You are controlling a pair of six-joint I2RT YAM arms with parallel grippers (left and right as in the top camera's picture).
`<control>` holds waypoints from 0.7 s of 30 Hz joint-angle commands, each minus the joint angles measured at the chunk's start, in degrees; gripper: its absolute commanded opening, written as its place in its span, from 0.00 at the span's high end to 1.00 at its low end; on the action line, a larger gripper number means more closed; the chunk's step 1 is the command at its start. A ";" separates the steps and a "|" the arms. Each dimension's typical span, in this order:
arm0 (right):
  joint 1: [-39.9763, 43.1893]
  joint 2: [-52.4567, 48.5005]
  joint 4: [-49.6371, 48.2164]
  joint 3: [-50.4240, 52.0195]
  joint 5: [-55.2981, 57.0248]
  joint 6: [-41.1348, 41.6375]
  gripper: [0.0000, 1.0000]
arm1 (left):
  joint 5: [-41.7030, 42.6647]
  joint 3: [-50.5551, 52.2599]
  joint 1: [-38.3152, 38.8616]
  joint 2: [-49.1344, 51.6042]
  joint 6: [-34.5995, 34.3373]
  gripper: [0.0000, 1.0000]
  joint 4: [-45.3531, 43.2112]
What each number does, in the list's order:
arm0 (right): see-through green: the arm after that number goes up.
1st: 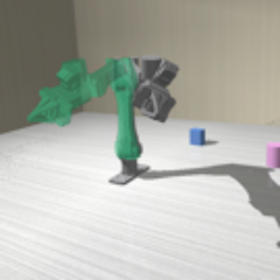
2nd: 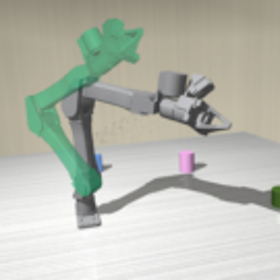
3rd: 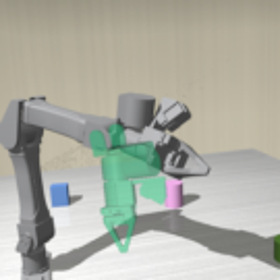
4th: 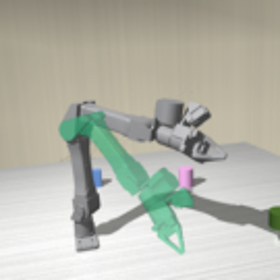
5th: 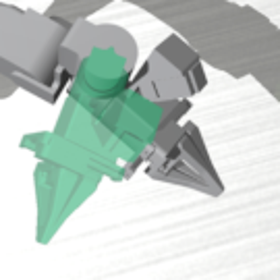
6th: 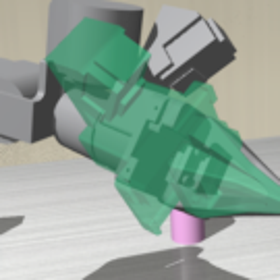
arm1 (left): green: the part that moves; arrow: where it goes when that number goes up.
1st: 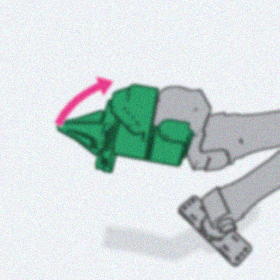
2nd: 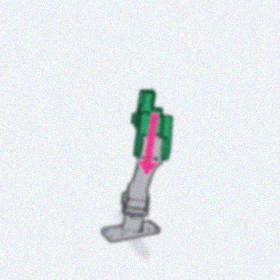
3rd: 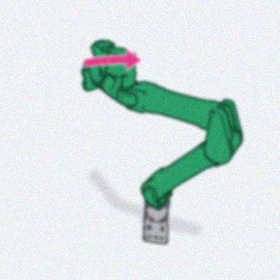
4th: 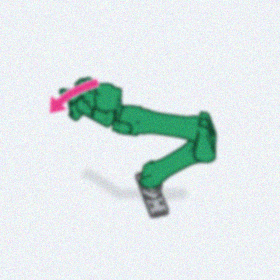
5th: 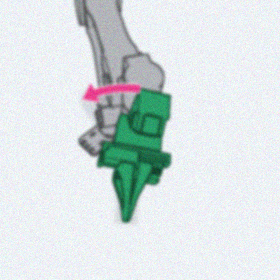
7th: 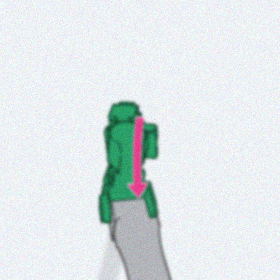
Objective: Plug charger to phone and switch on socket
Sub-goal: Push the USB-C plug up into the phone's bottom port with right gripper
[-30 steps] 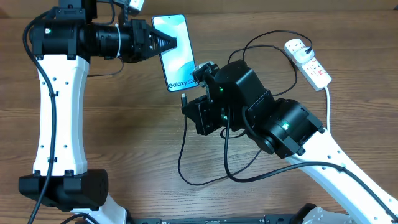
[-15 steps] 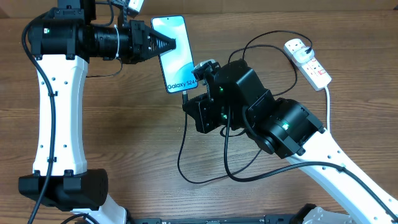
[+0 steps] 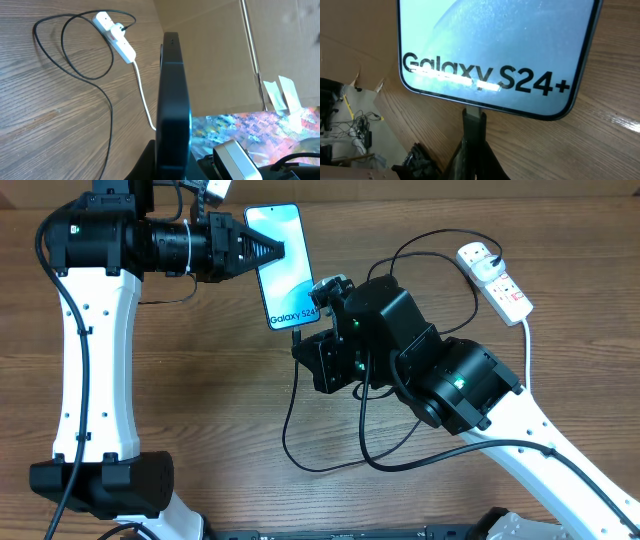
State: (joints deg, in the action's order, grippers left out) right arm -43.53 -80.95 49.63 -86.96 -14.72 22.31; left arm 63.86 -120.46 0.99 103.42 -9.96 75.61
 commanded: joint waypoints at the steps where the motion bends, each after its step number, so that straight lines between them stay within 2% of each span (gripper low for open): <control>1: 0.26 1.27 -0.72 -0.87 0.74 0.24 0.96 | 3.74 -0.66 -0.33 0.09 2.29 0.96 -0.15; 21: 0.26 1.27 -1.73 -0.90 0.74 0.24 0.96 | 3.72 -0.66 -0.31 0.09 8.37 0.96 2.60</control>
State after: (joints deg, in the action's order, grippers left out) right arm -43.57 -80.95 49.65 -86.94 -15.20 22.31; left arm 65.34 -120.46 0.60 103.42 -4.05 77.36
